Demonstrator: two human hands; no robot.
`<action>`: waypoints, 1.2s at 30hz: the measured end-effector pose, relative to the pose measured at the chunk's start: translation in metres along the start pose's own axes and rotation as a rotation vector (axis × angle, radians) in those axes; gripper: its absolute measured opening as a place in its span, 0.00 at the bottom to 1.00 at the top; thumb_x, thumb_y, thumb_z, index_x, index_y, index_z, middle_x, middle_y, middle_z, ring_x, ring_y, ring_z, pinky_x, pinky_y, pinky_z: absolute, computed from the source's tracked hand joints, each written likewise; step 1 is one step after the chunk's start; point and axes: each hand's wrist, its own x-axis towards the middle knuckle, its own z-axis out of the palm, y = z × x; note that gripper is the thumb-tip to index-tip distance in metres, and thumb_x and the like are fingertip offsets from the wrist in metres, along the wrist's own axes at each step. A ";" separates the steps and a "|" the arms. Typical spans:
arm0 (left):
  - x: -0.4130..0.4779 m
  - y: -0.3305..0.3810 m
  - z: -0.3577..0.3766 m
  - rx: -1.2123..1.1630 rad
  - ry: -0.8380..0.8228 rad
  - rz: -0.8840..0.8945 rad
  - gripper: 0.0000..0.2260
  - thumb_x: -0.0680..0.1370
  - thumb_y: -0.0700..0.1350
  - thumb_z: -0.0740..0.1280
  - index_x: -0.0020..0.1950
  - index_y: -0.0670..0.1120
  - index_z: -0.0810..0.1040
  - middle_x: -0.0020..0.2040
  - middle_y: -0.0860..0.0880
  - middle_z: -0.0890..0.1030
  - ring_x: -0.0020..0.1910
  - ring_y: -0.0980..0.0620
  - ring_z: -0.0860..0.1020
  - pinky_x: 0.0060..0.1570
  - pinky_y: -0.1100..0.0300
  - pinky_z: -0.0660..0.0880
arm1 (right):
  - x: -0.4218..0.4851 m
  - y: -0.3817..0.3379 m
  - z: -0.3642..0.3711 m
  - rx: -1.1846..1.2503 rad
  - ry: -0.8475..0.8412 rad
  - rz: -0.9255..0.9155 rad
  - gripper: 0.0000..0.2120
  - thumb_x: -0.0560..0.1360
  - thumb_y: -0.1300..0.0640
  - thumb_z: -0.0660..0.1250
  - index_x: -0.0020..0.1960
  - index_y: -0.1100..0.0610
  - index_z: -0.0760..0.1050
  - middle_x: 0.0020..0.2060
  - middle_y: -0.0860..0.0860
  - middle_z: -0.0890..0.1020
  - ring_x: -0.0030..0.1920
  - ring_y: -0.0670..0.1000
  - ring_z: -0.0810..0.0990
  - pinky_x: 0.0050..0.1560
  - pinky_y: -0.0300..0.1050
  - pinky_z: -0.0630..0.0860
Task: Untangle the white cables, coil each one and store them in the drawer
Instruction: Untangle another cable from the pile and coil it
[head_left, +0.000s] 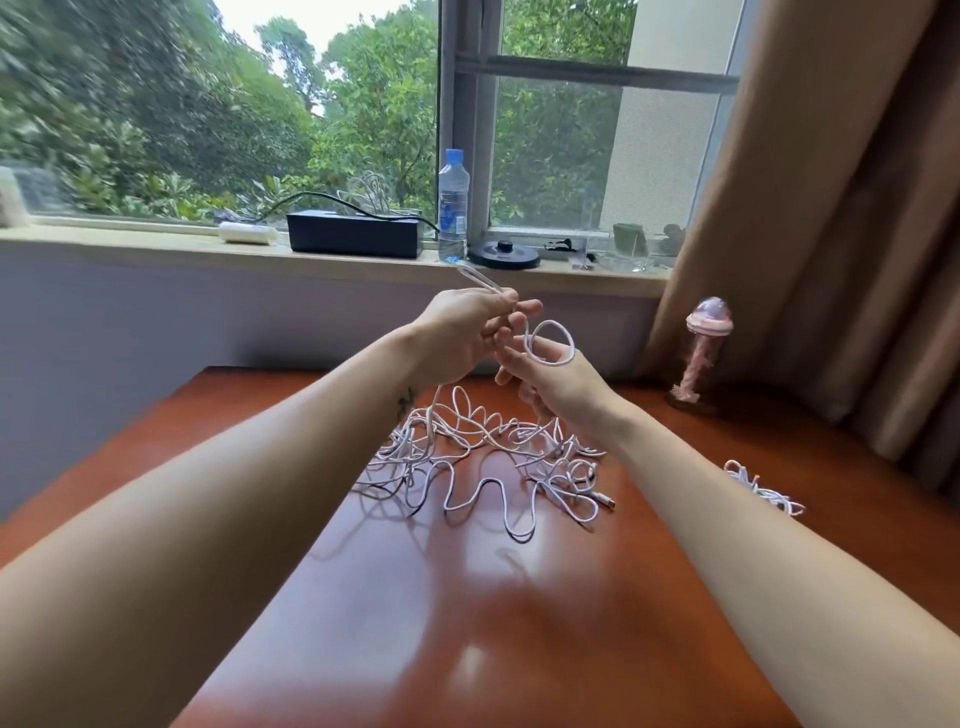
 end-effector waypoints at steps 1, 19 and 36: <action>-0.001 0.000 -0.003 -0.005 -0.004 -0.003 0.04 0.83 0.38 0.64 0.52 0.39 0.77 0.49 0.44 0.85 0.30 0.58 0.78 0.32 0.68 0.74 | 0.001 0.000 0.002 0.002 -0.003 -0.007 0.12 0.76 0.44 0.72 0.50 0.53 0.81 0.38 0.53 0.81 0.27 0.46 0.67 0.24 0.37 0.62; -0.022 -0.071 -0.059 0.855 0.050 0.230 0.05 0.78 0.44 0.71 0.53 0.49 0.83 0.43 0.51 0.84 0.39 0.55 0.80 0.41 0.63 0.77 | 0.012 -0.021 -0.014 0.169 0.142 -0.043 0.03 0.81 0.56 0.68 0.50 0.54 0.78 0.35 0.51 0.80 0.24 0.46 0.60 0.23 0.38 0.56; -0.012 -0.053 -0.054 0.688 0.046 0.281 0.06 0.82 0.44 0.67 0.50 0.42 0.81 0.38 0.43 0.86 0.33 0.46 0.84 0.39 0.54 0.81 | 0.005 -0.001 -0.021 0.016 0.105 0.130 0.14 0.84 0.49 0.62 0.58 0.57 0.81 0.38 0.54 0.84 0.25 0.47 0.65 0.21 0.36 0.60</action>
